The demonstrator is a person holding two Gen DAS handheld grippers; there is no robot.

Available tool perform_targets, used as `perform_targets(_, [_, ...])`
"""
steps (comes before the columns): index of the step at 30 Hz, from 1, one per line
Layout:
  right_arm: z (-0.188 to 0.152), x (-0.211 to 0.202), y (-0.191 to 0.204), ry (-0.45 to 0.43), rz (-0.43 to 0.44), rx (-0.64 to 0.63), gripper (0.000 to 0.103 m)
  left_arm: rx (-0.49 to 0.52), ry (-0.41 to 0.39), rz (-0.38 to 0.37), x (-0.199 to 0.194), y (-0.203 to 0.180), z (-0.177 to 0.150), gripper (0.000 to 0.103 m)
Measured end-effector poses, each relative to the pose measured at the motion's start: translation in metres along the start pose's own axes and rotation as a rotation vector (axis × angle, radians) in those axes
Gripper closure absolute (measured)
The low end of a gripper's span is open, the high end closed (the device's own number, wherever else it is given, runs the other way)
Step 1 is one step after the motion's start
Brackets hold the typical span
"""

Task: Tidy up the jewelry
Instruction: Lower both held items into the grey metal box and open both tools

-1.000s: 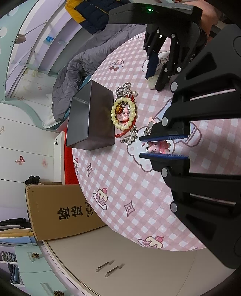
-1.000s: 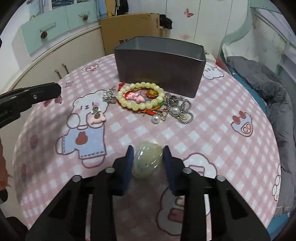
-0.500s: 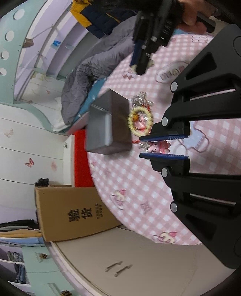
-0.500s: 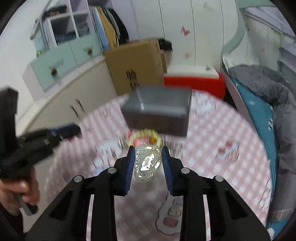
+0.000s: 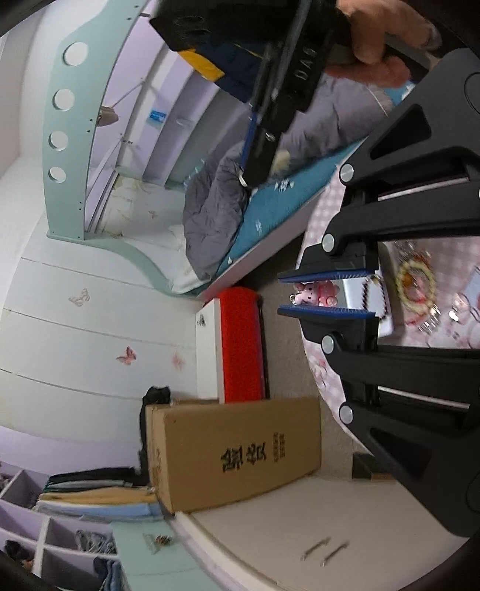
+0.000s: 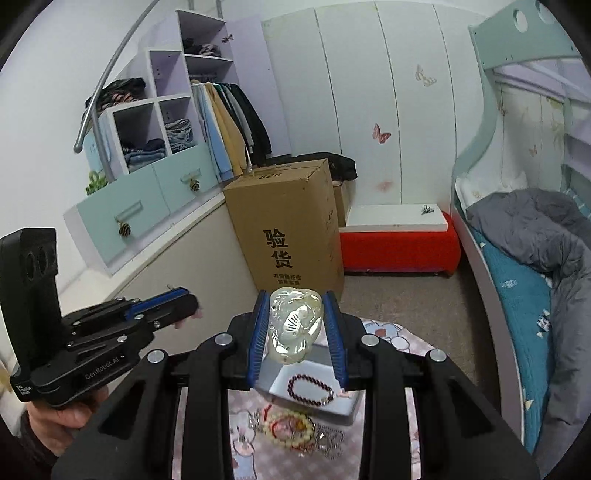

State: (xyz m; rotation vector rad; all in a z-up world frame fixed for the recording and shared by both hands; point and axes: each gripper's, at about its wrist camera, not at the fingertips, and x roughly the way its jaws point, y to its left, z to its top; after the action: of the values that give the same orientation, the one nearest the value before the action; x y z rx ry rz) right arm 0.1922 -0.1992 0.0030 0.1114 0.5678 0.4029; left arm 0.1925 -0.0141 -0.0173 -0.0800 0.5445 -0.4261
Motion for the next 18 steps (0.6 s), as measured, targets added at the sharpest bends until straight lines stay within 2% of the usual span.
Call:
perform_targets(7, [-0.009, 0.036, -0.016, 0.086, -0.015, 0.048, 0.076, -0.027, 0.082, -0.018, 0.047, 0.003, 0.005, 0.091])
perform_targets(14, [-0.034, 0.084, -0.037, 0.206, -0.019, 0.124, 0.076, -0.027, 0.183, -0.049, 0.091, 0.007, -0.015, 0.090])
perform_targets(17, [-0.040, 0.091, -0.044, 0.223, -0.022, 0.162, 0.075, -0.009, 0.208, -0.019, 0.100, 0.009, -0.022, 0.089])
perform_targets(18, [-0.041, 0.092, -0.046, 0.226, -0.026, 0.170, 0.070, -0.005, 0.225, 0.012, 0.103, 0.010, -0.022, 0.085])
